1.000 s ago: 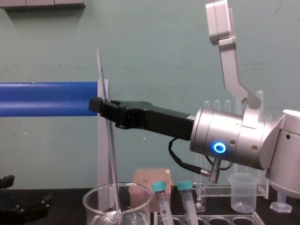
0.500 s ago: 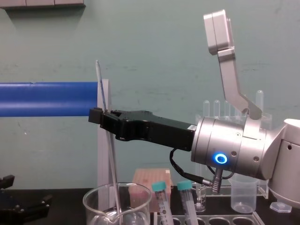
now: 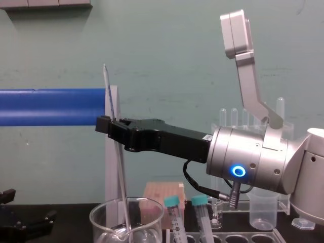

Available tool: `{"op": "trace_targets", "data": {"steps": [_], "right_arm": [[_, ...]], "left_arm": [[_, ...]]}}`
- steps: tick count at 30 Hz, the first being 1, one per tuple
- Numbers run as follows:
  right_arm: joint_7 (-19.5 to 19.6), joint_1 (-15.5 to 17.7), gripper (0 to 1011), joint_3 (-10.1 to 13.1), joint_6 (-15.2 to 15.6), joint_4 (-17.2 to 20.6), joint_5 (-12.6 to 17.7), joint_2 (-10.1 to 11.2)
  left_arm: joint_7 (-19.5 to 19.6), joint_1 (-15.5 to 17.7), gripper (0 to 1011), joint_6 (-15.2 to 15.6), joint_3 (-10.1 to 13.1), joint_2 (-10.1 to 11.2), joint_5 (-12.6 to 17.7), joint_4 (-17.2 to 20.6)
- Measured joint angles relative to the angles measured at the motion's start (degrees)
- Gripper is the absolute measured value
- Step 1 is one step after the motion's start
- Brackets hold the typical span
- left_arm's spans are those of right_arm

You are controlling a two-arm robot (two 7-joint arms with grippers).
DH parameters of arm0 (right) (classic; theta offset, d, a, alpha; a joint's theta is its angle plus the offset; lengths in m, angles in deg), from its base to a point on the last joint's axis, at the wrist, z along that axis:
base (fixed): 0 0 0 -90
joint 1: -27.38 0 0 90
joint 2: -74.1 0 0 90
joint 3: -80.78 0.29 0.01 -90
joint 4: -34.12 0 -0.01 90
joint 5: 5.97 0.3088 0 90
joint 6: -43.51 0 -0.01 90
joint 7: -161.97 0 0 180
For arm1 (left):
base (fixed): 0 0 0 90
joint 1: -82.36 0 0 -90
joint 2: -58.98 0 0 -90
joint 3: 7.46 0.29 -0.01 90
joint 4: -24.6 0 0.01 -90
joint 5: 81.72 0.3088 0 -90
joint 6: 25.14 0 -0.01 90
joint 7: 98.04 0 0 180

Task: Hold the thermometer with one hand and immerse one end into the beaker, then reinsert it into the test tube rack.

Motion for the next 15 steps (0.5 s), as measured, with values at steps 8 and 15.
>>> {"op": "trace_targets", "data": {"steps": [8, 15], "right_arm": [[0.07, 0.10, 59, 0.12, 0.12, 0.14, -0.26, 0.06], [0.16, 0.16, 59, 0.16, 0.23, 0.17, -0.42, 0.00]], "left_arm": [[0.00, -0.01, 1008, 0.00, 0.00, 0.00, 0.00, 0.00], [0.00, 0.00, 1008, 0.00, 0.00, 0.00, 0.00, 0.00]]}}
